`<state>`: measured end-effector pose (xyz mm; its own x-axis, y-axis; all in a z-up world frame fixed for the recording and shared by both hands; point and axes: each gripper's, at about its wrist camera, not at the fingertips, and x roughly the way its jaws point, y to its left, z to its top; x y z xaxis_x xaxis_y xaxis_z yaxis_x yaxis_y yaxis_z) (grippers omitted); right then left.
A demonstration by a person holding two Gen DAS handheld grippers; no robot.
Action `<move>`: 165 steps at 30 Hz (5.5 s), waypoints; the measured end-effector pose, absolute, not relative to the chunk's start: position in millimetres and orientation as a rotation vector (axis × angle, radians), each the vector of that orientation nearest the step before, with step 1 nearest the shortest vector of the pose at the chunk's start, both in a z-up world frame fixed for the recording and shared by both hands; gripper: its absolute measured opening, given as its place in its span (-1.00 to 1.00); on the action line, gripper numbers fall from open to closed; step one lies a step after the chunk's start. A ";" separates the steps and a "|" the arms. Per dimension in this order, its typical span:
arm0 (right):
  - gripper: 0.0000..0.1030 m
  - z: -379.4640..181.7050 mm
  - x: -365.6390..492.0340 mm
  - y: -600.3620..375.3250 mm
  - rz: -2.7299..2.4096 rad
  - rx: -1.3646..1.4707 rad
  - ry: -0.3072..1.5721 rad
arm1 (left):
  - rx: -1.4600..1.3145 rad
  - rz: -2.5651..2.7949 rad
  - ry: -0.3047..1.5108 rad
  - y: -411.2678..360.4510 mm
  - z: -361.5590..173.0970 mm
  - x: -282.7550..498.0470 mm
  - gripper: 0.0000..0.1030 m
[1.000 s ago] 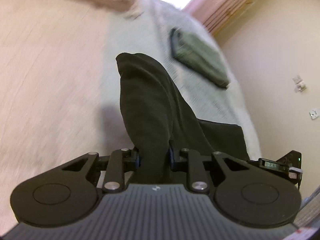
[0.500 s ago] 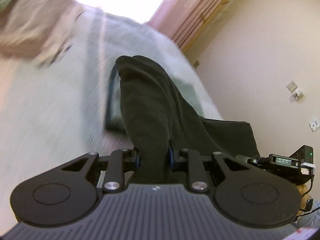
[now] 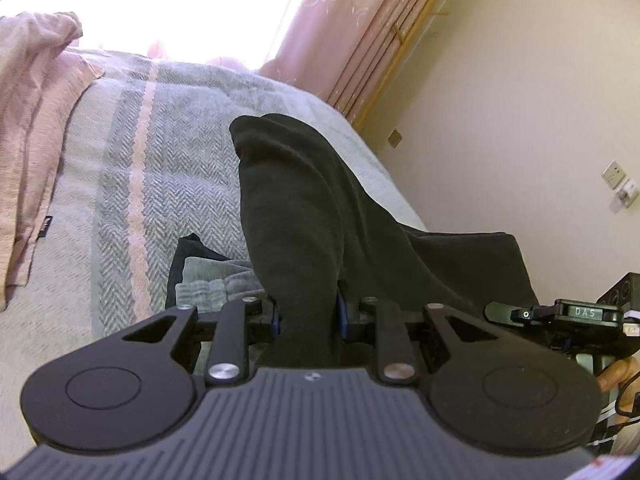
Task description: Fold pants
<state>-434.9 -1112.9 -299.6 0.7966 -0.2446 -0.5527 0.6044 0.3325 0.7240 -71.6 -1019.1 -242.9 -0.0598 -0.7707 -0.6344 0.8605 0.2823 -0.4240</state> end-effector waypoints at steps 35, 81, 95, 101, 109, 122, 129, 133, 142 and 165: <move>-0.98 -349.8 -345.0 -1087.0 -0.947 0.202 0.660 | 0.419 -1.255 0.686 -1093.0 -307.3 -94.5 -0.77; 0.24 -237.4 -475.5 -879.0 -0.912 0.592 0.526 | 0.473 -1.082 0.740 -857.3 -163.8 -255.9 0.04; 0.26 -110.3 -502.2 -733.6 -0.766 0.564 0.599 | 0.437 -1.009 0.811 -693.0 -46.6 -317.4 0.46; 0.26 -84.8 -503.4 -684.2 -0.815 0.586 0.609 | 0.459 -1.070 0.784 -647.8 -20.9 -335.1 0.57; 0.27 -61.3 -506.7 -621.5 -0.865 0.575 0.604 | 0.457 -1.121 0.739 -591.5 -1.6 -340.9 0.58; 0.27 -37.7 -486.7 -530.3 -0.877 0.519 0.567 | 0.452 -1.152 0.689 -510.5 20.8 -323.7 0.66; 0.27 -32.6 -478.2 -500.0 -0.885 0.496 0.571 | 0.440 -1.176 0.672 -486.6 29.8 -320.7 0.70; 0.27 -33.1 -474.5 -494.4 -0.898 0.498 0.575 | 0.440 -1.188 0.664 -477.8 32.3 -321.2 0.74; 0.27 -33.5 -471.5 -480.4 -0.907 0.498 0.580 | 0.438 -1.185 0.610 -458.5 34.5 -323.6 0.97; 0.27 -33.5 -487.6 -449.4 -0.936 0.510 0.584 | 0.456 -1.214 0.650 -437.9 30.6 -340.0 0.97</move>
